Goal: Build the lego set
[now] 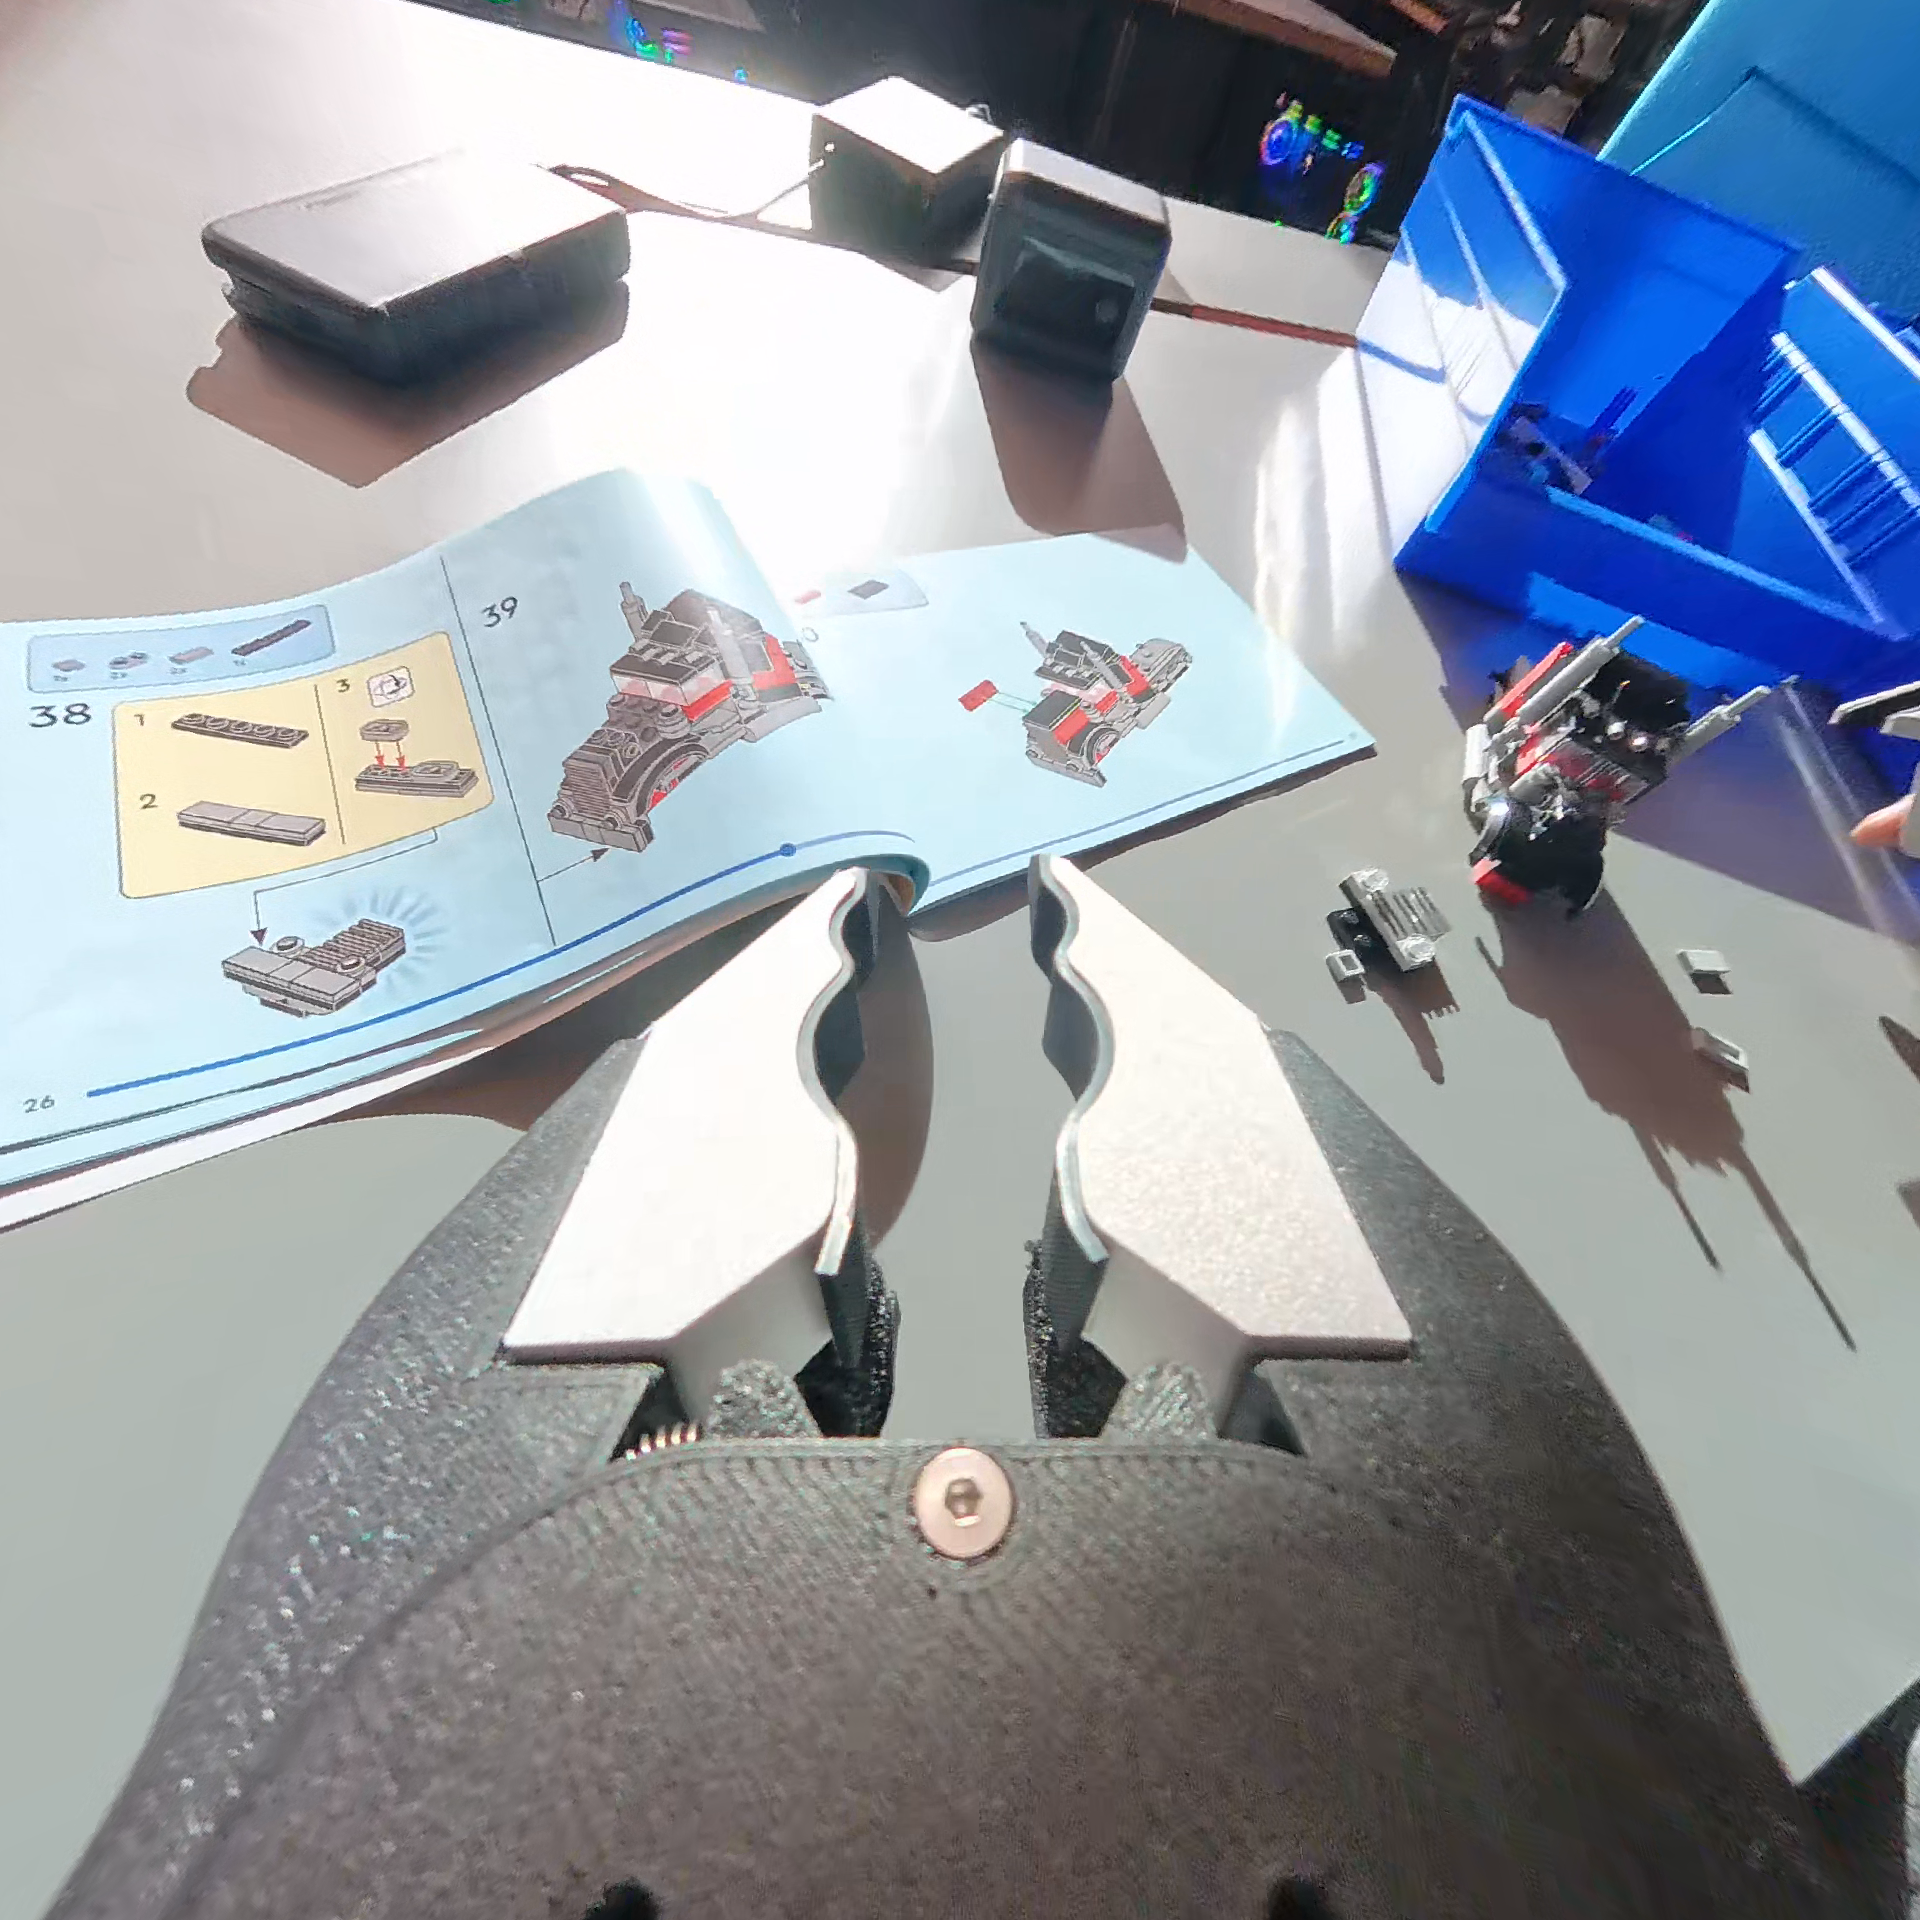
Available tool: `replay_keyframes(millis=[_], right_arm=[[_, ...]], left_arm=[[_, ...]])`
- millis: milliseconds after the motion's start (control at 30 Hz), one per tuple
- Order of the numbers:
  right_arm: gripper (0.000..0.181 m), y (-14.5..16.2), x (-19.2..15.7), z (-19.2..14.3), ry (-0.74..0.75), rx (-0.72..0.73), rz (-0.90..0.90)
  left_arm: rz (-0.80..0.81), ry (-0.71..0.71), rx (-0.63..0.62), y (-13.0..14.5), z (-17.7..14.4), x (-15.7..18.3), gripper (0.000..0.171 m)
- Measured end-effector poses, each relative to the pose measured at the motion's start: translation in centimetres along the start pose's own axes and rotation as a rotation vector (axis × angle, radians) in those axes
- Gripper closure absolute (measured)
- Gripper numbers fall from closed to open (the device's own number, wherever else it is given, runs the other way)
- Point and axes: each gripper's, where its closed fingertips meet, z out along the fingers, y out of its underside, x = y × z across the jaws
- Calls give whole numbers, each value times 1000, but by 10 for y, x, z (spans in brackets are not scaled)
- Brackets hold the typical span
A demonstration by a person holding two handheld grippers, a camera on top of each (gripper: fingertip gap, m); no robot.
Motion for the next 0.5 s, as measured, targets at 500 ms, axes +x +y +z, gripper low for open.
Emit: replay_keyframes(millis=[500], right_arm=[[167, 14, 2, 10, 88, -102, -86]], left_arm=[[-116, 142, 71, -8, -9, 4, 143]])
